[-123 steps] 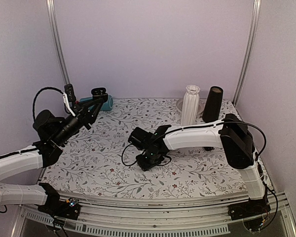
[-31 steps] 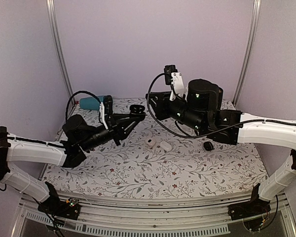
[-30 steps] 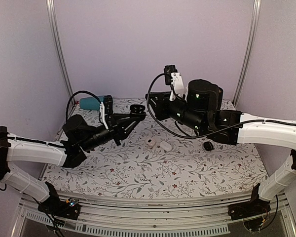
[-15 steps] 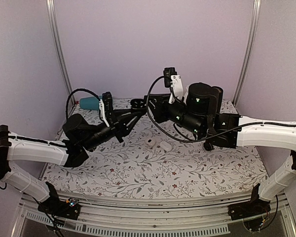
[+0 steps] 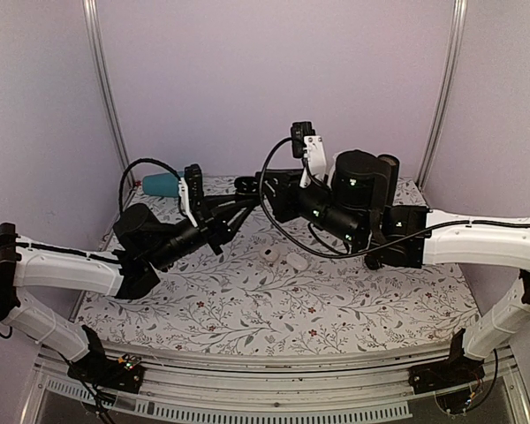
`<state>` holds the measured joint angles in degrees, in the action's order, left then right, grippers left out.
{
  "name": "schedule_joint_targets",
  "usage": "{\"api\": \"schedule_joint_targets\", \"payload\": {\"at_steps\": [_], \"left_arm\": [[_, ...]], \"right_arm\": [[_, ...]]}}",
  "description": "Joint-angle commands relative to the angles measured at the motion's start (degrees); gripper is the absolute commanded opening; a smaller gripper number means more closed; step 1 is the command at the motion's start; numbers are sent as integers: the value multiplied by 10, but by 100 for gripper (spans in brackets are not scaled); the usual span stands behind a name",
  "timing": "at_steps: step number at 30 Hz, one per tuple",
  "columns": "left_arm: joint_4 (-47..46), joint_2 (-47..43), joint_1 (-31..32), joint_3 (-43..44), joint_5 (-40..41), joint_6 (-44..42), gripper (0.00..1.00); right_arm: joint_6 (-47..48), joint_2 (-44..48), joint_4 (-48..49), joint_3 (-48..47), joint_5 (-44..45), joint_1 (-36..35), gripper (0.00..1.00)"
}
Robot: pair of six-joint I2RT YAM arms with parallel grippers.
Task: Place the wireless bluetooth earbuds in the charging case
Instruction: Place the right earbud in the right side groove of the charging case.
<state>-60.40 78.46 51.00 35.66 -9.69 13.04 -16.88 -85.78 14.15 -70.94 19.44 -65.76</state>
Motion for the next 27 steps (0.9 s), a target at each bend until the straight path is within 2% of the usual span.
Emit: {"api": "schedule_joint_targets", "payload": {"at_steps": [1, 14, 27], "left_arm": [[-17, 1, 11, 20, 10, -10, 0], [-17, -8, 12, 23, 21, -11, 0], [-17, -16, 13, 16, 28, -15, 0]], "right_arm": [[4, -17, -12, -3, 11, -11, 4], [16, -30, -36, -9, 66, -17, 4], [15, -16, -38, -8, 84, -16, 4]]}}
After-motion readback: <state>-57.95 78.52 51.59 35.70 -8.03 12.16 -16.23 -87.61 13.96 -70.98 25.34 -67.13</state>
